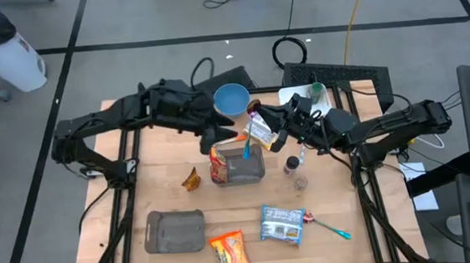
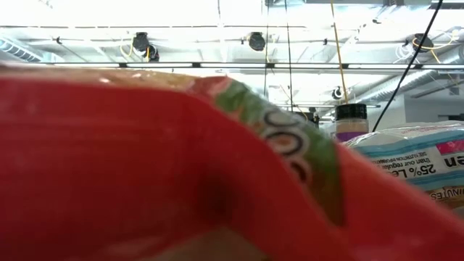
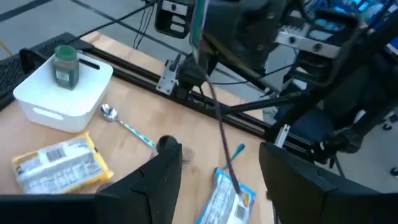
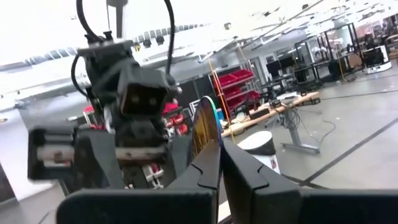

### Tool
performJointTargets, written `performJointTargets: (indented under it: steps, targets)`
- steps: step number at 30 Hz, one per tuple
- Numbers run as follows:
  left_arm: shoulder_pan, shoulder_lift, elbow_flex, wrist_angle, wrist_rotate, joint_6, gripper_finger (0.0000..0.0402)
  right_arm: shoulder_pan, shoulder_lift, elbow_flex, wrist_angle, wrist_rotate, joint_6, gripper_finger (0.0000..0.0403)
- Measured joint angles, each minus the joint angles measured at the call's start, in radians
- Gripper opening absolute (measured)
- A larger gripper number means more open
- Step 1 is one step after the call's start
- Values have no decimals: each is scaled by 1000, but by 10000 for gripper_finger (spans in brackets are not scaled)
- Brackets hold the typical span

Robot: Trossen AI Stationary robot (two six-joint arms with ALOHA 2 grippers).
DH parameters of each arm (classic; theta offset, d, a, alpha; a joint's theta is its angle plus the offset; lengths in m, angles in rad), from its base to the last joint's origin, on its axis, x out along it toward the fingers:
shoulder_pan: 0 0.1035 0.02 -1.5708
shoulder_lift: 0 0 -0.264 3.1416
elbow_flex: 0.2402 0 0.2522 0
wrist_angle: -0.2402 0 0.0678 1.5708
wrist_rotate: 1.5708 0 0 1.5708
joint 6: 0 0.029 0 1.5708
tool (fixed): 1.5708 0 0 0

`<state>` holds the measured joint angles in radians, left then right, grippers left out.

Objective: Pick & Place Food Item
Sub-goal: Put the left blue spoon into the bottom black bin

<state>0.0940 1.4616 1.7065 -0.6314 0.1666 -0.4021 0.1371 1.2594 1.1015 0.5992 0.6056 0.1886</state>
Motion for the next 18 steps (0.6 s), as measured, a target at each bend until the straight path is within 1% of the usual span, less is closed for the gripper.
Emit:
performJointTargets:
  steps: [4,6,8,11,18]
  targets:
    - [0,28,0,25,-1,0,223,0,0,0,22,5,-22,0]
    - [-3,40,0,36,-1,-3,223,0,0,0,32,24,-32,0]
    - [-5,52,0,64,0,-4,223,0,0,0,39,25,-40,0]
    - [-6,68,0,78,16,-12,223,0,0,0,48,26,-45,0]
    - [-6,92,0,104,16,-26,223,0,0,0,70,26,-70,0]
